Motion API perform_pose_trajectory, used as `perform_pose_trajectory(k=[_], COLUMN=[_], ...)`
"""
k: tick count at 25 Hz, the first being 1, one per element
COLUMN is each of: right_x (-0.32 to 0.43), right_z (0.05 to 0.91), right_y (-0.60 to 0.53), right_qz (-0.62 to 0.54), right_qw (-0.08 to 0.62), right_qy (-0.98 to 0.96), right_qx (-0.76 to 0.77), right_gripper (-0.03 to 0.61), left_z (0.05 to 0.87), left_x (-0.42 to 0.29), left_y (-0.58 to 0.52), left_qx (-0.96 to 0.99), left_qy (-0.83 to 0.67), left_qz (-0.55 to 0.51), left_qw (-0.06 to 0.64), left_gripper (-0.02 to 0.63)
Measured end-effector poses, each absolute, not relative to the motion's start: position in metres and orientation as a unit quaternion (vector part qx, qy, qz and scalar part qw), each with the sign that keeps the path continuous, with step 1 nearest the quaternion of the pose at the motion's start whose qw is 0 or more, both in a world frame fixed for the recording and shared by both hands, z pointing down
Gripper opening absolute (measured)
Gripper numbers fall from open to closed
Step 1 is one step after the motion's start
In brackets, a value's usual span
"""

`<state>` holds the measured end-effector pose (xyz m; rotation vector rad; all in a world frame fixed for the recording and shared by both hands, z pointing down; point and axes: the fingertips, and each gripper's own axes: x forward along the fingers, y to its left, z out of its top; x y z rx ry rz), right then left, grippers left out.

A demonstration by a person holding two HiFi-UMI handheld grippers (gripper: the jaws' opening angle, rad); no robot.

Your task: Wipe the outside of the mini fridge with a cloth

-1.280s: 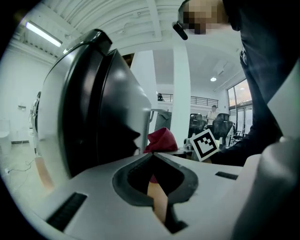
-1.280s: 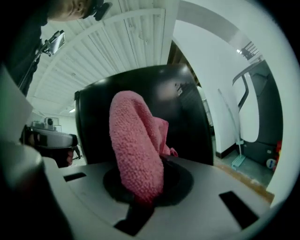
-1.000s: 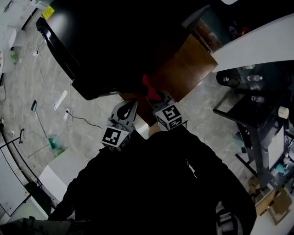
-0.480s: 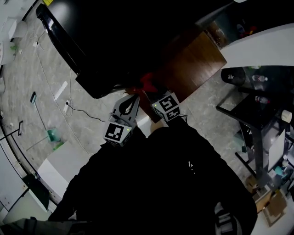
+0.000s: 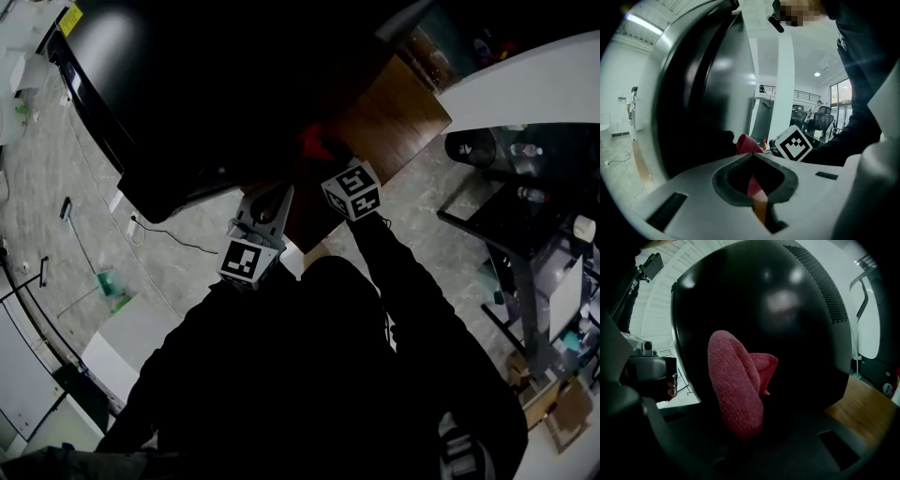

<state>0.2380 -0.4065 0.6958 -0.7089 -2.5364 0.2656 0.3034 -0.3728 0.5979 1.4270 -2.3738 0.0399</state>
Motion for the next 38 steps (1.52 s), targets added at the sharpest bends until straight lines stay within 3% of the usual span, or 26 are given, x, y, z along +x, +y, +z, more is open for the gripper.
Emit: perform_pose_trajectory(k=[13, 22, 27, 30, 38], right_x=[0.184, 0.182, 0.238, 0.271, 0.354], right_z=[0.711, 0.68, 0.596, 0.541, 0.454], right_y=[-0.56, -0.609, -0.555, -0.513, -0.3], right_qz=[0.057, 0.045, 0.053, 0.044, 0.075], right_qw=[0.255, 0.236, 0.189, 0.148, 0.113], right_qy=[-0.947, -0.961, -0.968, -0.97, -0.946], right_qx=[-0.187, -0.138, -0.157, -0.188, -0.295], right_gripper=[0.034, 0.034, 0.034, 0.034, 0.034], left_z=[0.589, 0.549, 0.502, 0.473, 0.436], left_x=[0.281, 0.292, 0.331, 0.347, 0.368], left_y=[-0.487, -0.478, -0.431, -0.404, -0.233], left_qx=[0.527, 0.543, 0.586, 0.609, 0.566], left_qy=[-0.835, -0.827, -0.796, -0.784, -0.816], left_qz=[-0.01, -0.018, -0.036, -0.051, -0.048], left_qw=[0.155, 0.142, 0.146, 0.109, 0.109], left_gripper=[0.006, 0.006, 0.006, 0.006, 0.006])
